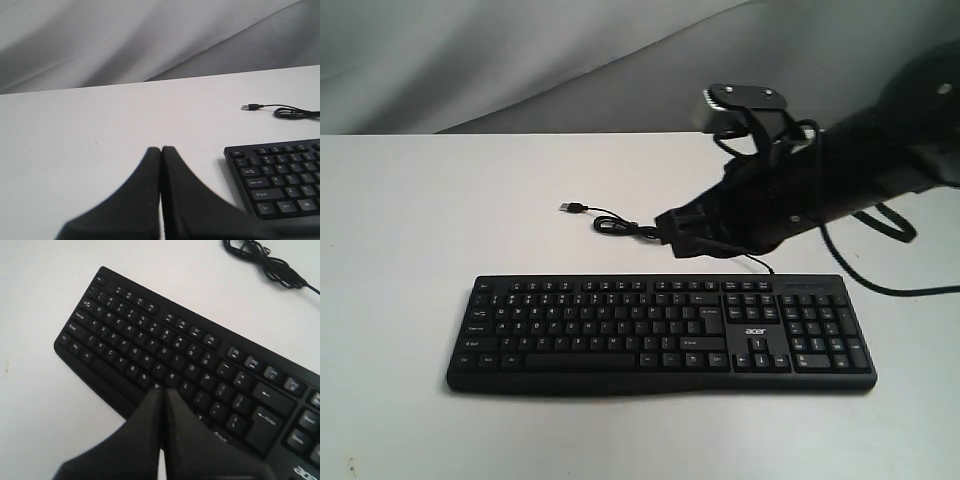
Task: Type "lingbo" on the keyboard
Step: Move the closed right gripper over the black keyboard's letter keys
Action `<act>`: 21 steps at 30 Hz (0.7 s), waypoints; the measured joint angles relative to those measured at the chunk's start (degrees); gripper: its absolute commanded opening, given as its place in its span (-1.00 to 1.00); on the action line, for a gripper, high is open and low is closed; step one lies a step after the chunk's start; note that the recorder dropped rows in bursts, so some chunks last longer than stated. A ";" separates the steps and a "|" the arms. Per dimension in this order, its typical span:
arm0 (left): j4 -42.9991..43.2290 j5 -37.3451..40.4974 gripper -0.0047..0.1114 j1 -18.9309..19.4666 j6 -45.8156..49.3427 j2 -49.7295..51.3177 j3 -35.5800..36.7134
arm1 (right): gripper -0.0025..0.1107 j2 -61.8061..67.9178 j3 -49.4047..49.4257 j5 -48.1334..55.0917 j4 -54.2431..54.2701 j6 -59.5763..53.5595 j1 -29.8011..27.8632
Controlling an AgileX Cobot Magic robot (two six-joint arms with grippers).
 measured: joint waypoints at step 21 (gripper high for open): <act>0.00 0.00 -0.91 0.00 0.00 0.00 0.00 | -0.96 20.72 -10.04 -2.86 -5.17 7.86 6.44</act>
